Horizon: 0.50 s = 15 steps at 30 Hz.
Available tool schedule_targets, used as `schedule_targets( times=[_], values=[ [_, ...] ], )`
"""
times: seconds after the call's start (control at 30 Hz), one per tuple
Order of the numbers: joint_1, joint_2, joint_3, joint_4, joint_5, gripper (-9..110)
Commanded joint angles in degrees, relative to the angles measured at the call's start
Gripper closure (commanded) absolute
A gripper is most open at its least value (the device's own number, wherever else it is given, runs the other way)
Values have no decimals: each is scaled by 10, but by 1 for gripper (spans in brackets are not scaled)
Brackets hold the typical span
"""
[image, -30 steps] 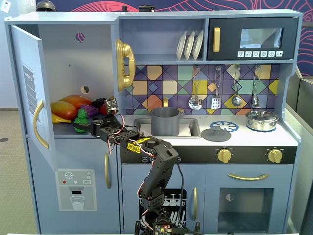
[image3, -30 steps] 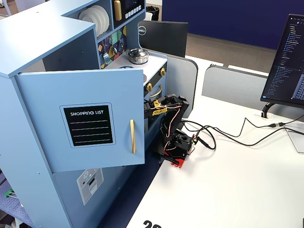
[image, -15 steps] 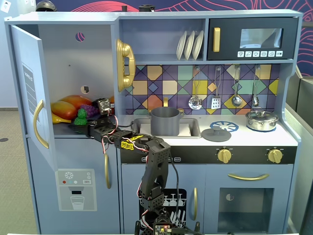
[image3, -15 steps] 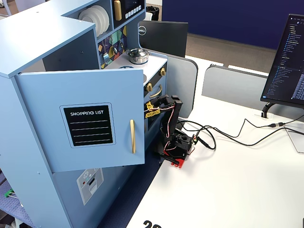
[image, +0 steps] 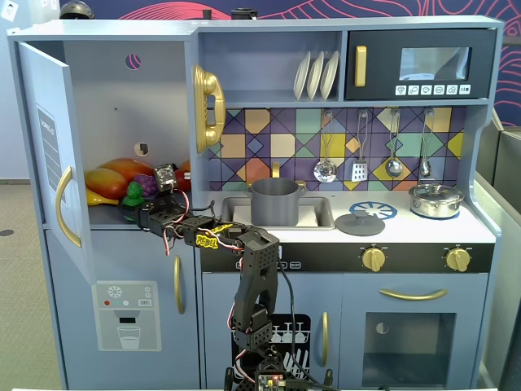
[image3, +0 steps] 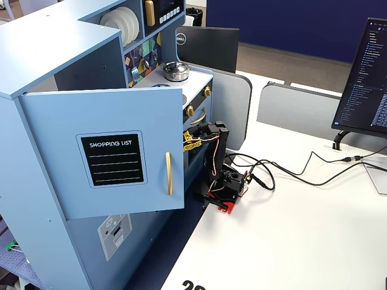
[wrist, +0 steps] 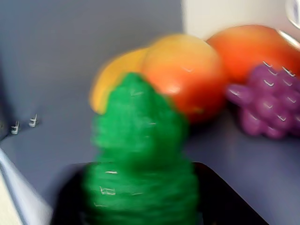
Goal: Pick up the green pineapple from the left cabinet and place it in the gray recipient
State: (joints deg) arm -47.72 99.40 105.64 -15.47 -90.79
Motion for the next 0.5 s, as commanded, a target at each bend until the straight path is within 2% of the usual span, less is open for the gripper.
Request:
schedule_targets(
  times=[0.0, 0.17, 0.33, 0.47],
  values=[
    [-15, 26, -55, -15, -13, 101],
    [-38, 158, -74, 61, -41, 101],
    [-38, 367, -7, 160, -81, 101],
    [45, 502, 28, 222, -95, 101]
  ],
)
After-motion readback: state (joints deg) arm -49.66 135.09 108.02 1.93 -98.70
